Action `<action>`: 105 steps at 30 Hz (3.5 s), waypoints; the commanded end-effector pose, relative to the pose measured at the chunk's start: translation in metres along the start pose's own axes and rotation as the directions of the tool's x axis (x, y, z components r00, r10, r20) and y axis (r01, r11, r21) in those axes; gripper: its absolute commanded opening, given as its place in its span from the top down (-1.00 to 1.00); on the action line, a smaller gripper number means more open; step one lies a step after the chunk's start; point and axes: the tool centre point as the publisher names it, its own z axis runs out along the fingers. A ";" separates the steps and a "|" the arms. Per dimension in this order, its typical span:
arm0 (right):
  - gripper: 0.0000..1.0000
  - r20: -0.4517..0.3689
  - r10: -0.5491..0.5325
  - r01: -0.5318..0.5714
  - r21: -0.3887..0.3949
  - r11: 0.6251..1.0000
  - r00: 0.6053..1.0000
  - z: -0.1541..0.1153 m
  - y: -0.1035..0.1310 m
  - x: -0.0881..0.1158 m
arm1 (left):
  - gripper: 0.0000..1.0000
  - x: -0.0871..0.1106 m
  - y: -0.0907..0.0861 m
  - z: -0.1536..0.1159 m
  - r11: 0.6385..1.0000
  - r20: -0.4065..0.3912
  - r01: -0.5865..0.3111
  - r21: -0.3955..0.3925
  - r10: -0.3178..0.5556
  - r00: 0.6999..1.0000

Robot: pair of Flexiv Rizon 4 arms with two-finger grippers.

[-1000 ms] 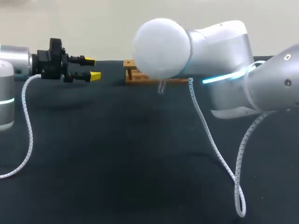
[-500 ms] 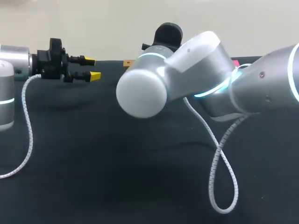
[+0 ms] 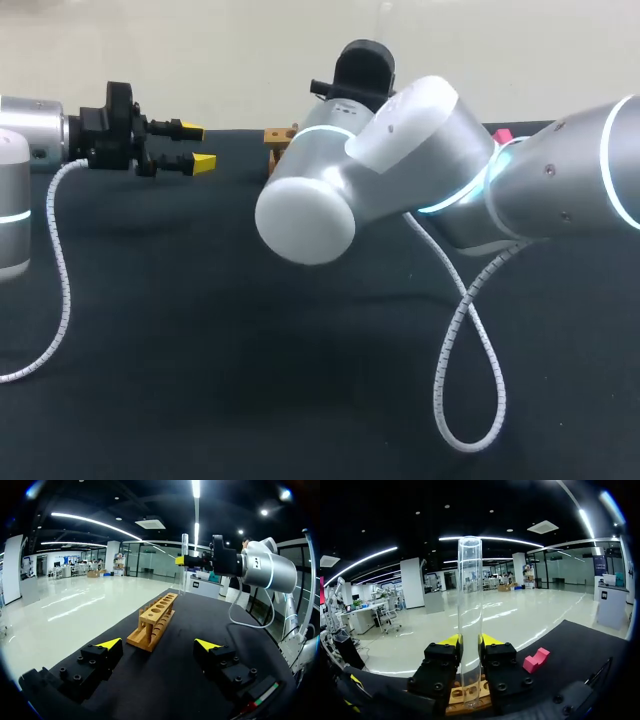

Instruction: Grasp the test tube, adjust it, and insert it.

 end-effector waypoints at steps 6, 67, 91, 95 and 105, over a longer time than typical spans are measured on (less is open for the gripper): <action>1.00 0.082 0.024 -0.024 -0.002 1.000 0.996 0.019 0.003 0.006 | -1.00 0.001 -0.001 -0.001 1.000 0.004 -0.003 -0.002 0.003 1.000; 1.00 0.023 -0.019 0.019 -0.001 1.000 1.000 0.044 -0.003 0.070 | -1.00 0.001 -0.001 -0.001 1.000 0.004 -0.003 -0.002 0.003 1.000; 0.20 -0.009 -0.021 0.021 -0.004 1.000 1.000 0.046 -0.006 0.077 | -1.00 0.001 -0.001 -0.001 1.000 0.004 -0.003 -0.002 0.003 1.000; 0.06 -0.009 -0.020 0.019 -0.005 1.000 1.000 0.043 -0.004 0.074 | -1.00 0.001 -0.001 -0.001 1.000 0.004 -0.003 -0.002 0.003 1.000; 0.01 -0.005 -0.009 0.009 -0.022 1.000 1.000 0.031 0.007 0.069 | -1.00 0.001 -0.001 -0.001 1.000 0.004 -0.003 -0.002 0.003 1.000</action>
